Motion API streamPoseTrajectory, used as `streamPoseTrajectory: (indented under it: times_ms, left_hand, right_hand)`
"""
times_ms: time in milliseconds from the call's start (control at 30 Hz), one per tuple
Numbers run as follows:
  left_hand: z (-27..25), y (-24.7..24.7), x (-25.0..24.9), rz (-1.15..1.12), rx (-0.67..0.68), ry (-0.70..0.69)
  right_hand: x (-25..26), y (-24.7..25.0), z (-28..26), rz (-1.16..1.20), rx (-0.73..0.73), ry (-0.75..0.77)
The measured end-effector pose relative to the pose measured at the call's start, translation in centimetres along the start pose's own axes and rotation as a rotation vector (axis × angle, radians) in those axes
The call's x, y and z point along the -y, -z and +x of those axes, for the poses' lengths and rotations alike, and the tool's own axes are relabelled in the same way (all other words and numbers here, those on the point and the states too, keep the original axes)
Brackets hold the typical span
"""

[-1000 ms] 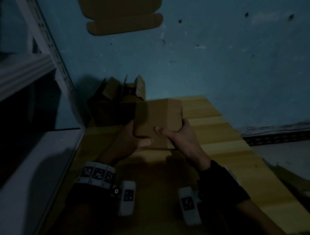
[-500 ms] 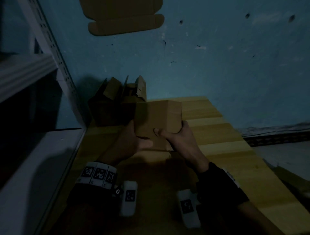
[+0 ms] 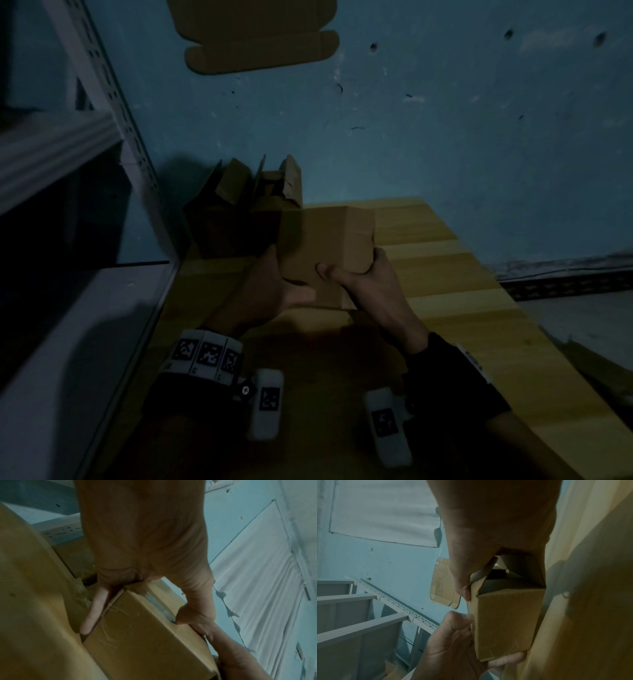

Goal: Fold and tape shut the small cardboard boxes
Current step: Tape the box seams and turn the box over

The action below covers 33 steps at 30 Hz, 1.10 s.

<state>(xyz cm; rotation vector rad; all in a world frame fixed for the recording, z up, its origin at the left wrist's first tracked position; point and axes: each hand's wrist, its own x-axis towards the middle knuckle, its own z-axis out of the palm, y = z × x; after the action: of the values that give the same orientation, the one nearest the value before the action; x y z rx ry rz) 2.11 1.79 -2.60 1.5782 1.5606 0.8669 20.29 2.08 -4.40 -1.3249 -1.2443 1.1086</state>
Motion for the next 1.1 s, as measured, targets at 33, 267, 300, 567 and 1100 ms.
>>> streamPoseTrajectory:
  times_ms: [33, 267, 300, 567, 1100]
  left_hand:
    - [-0.07, 0.06, 0.05, -0.011, 0.016, -0.002]
    - [-0.60, 0.19, 0.58, -0.067, 0.102, -0.043]
    - [-0.59, 0.24, 0.52, -0.070, 0.104, -0.041]
    - [-0.79, 0.69, 0.19, -0.083, 0.097, -0.015]
    - [-0.40, 0.04, -0.13, -0.006, -0.027, -0.067]
  right_hand:
    - [0.11, 0.07, -0.01, -0.006, 0.003, 0.002]
    - [0.69, 0.51, 0.01, -0.015, 0.030, -0.008]
    - [0.64, 0.52, 0.06, -0.012, 0.032, -0.011]
    - [0.83, 0.82, -0.30, 0.000, 0.056, -0.007]
    - [0.33, 0.31, -0.06, 0.042, -0.020, 0.020]
